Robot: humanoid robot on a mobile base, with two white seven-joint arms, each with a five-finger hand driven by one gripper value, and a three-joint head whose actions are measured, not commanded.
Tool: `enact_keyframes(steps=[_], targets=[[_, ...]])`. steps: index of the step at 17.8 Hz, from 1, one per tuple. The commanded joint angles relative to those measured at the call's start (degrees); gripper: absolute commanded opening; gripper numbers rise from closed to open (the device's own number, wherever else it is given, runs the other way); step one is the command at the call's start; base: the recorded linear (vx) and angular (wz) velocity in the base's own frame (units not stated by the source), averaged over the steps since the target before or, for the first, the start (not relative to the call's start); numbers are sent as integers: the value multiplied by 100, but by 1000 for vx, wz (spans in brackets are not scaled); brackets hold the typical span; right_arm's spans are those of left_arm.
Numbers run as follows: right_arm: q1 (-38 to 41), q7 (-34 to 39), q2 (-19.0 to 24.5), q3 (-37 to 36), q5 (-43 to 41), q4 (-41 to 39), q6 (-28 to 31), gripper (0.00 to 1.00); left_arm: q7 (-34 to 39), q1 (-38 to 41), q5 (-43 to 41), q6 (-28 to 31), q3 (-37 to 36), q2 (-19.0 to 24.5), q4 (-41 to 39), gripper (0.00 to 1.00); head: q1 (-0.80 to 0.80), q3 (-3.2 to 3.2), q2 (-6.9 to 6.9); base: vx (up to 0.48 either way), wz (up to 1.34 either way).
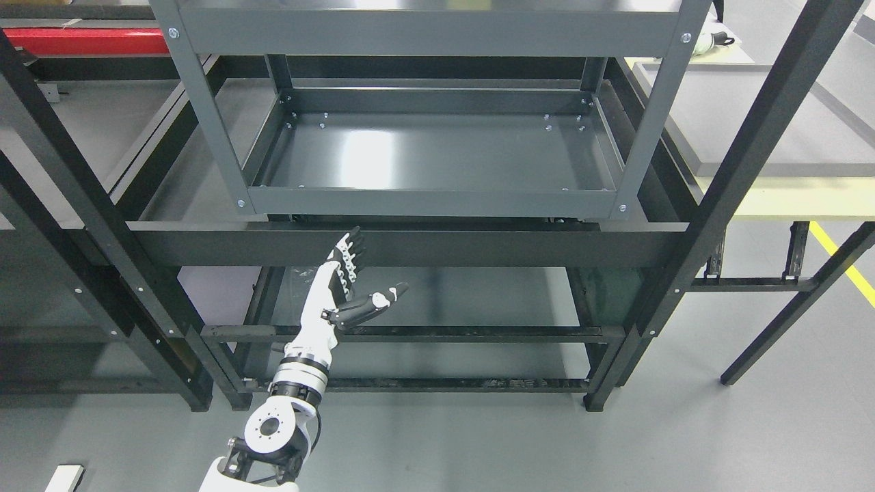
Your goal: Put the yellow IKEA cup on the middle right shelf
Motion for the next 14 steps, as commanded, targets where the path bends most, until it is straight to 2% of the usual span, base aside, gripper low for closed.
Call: enact_keyframes(steps=[1,14], targets=[[62,-1230,-100,97,-141,-1,2,99,3,29,-33,-15,409,100,-71,99,0,0,0,-33,0],[62,-1230,-100,97,-141,-1,2,99,3,-6,-33,-32,347,100,-71,99,0,0,0,-21,52]])
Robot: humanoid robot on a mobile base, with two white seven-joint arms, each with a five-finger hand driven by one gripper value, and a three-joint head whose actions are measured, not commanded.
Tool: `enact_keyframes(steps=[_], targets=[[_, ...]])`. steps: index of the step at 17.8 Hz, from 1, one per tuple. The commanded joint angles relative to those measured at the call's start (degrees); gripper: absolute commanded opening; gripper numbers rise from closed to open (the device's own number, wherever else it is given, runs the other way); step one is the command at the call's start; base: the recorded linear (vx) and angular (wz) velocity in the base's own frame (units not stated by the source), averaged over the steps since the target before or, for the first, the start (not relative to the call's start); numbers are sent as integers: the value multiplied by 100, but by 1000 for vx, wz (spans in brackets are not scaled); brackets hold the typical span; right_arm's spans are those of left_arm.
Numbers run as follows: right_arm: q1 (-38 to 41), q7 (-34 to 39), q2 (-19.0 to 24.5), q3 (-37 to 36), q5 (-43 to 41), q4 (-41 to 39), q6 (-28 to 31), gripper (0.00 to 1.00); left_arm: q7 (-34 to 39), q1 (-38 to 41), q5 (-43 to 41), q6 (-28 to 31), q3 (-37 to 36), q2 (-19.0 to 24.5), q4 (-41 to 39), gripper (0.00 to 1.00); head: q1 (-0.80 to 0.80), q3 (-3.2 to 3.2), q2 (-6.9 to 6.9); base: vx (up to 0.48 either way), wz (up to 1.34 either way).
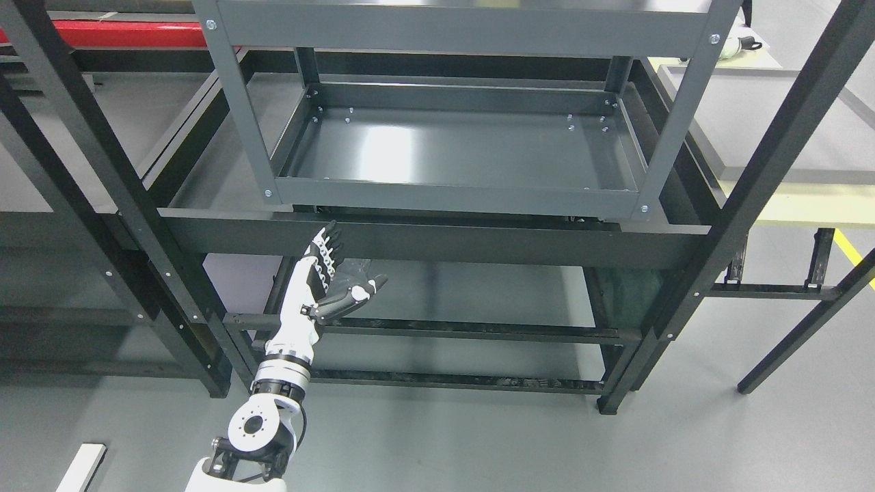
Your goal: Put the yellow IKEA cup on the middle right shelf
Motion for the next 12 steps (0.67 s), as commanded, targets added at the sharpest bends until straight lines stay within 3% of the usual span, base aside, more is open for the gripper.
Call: enact_keyframes(steps=[1,4,12], targets=[[61,-1230,-100,97,-141,-1,3,99,4,-17,-1,-62,67,100,-17,99,0,0,0,-5,15],[61,-1230,-100,97,-141,-1,3,99,-13,-148,-1,-413,40,100,-26,99,0,0,0,3,-13],[61,-1230,-100,97,-141,-1,3,100,-57,-228,-1,-431,-3,100,-34,99,0,0,0,1,-4]])
